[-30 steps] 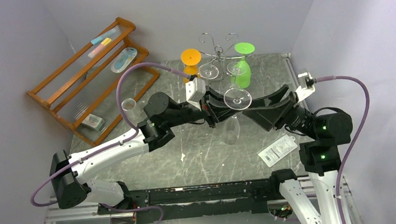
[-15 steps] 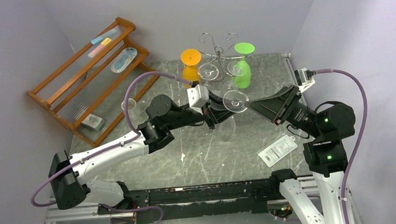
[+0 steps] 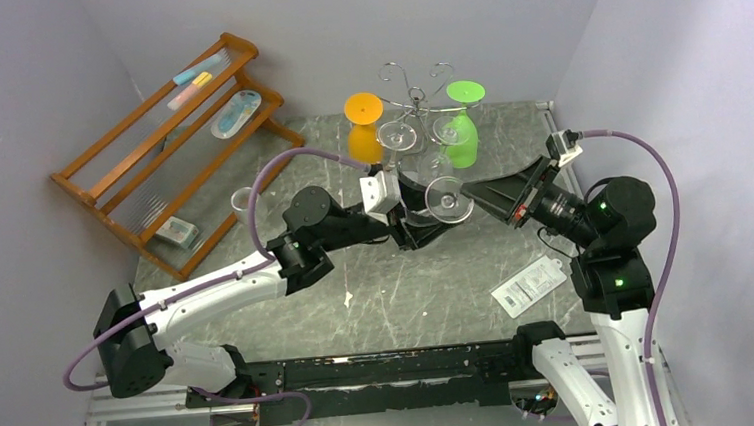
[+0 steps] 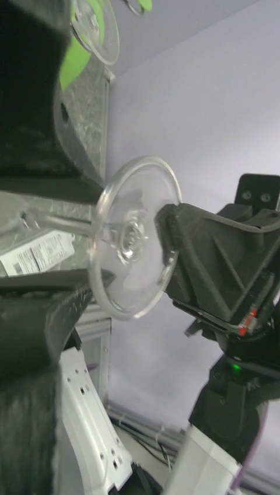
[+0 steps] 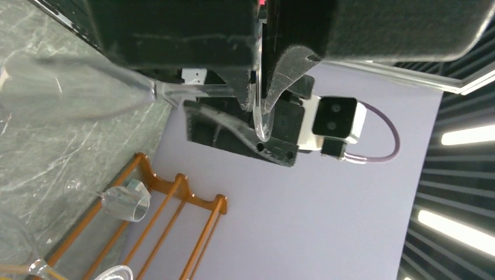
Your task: Place the wine glass upside down on the wine glass rack
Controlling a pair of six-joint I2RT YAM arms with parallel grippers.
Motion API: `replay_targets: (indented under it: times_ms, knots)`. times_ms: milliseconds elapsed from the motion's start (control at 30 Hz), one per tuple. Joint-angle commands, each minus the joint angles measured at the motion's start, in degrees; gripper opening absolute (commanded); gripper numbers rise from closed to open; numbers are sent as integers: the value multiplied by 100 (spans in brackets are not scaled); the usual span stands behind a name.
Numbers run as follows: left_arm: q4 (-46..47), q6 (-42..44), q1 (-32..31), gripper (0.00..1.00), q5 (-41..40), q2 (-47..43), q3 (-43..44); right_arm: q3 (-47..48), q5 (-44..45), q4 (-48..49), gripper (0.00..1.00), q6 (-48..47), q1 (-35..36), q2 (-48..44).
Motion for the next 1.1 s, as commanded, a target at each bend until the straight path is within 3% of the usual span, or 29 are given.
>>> replay_targets:
  times_ms: [0, 100, 300, 467, 533, 667, 800, 900, 1067]
  knots:
    - [324, -150, -12, 55, -437, 31, -207, -5, -23, 359, 0, 705, 23, -61]
    - [231, -155, -12, 54, -469, 44, -288, 109, -6, 291, 0, 795, 22, -31]
    - [-43, 33, -12, 33, -458, -22, -359, 280, -82, 224, 0, 847, 23, 38]
    - [-309, 244, -12, 6, -286, -10, -287, 178, -105, 302, 0, 946, 23, 20]
    - [-238, 288, -12, 5, -306, -85, -389, 121, -65, 336, 1, 941, 19, -4]
    - [-364, 342, -12, 5, -600, -326, -524, -18, 231, 177, 42, 685, 21, -91]
    - [-1013, 385, -3, 5, -1114, -693, -553, -271, 599, 202, 67, 494, 23, -178]
    - [-1706, 385, 13, 5, -1793, -1068, -564, -414, 848, 386, 76, 388, 23, -167]
    - [-2837, 790, 64, 5, -3148, -1835, -553, -283, 1092, 237, 80, -40, 23, 58]
